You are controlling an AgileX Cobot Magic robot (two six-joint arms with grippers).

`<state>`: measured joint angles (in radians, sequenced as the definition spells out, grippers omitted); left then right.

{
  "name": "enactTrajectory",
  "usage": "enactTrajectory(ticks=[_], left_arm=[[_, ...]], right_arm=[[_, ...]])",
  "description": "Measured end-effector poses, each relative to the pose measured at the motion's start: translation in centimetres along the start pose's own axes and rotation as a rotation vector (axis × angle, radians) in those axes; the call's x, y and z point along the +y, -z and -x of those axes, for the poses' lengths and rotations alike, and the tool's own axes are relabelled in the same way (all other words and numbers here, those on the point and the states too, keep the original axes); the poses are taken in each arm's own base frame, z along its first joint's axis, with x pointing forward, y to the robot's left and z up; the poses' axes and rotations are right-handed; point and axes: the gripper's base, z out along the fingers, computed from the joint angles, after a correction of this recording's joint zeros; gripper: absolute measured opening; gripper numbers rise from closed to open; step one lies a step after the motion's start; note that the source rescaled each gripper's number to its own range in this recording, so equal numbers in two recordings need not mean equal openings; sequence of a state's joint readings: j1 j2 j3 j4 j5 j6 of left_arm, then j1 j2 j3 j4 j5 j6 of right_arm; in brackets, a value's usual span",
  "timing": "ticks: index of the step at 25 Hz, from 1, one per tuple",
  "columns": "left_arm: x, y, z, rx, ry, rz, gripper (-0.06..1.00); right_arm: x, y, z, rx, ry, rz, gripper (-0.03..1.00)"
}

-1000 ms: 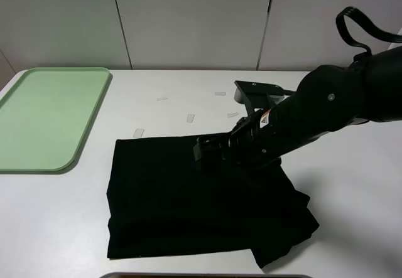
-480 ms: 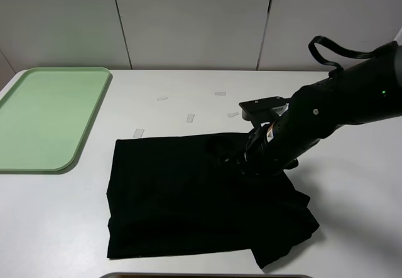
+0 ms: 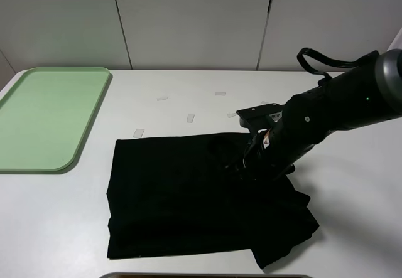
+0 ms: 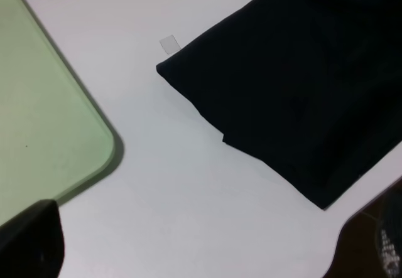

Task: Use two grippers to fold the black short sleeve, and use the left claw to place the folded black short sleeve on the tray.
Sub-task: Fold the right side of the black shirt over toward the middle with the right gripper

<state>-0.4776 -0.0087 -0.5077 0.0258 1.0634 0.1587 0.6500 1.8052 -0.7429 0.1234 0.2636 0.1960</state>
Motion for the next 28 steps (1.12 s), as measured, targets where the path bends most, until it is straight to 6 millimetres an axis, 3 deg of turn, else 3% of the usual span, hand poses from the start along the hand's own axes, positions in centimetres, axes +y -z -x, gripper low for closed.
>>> enactTrajectory(ticks=[8, 20, 28], left_arm=[[0.0, 0.0, 0.0, 0.000, 0.000, 0.000, 1.00], [0.1, 0.0, 0.0, 0.002, -0.005, 0.013, 1.00], [0.1, 0.0, 0.0, 0.002, -0.006, 0.015, 1.00]], right_arm=[[0.1, 0.1, 0.2, -0.026, -0.007, 0.006, 0.00], [0.7, 2.7, 2.0, -0.137, -0.032, 0.044, 0.00], [0.8, 2.8, 2.6, -0.193, -0.045, 0.058, 0.00]])
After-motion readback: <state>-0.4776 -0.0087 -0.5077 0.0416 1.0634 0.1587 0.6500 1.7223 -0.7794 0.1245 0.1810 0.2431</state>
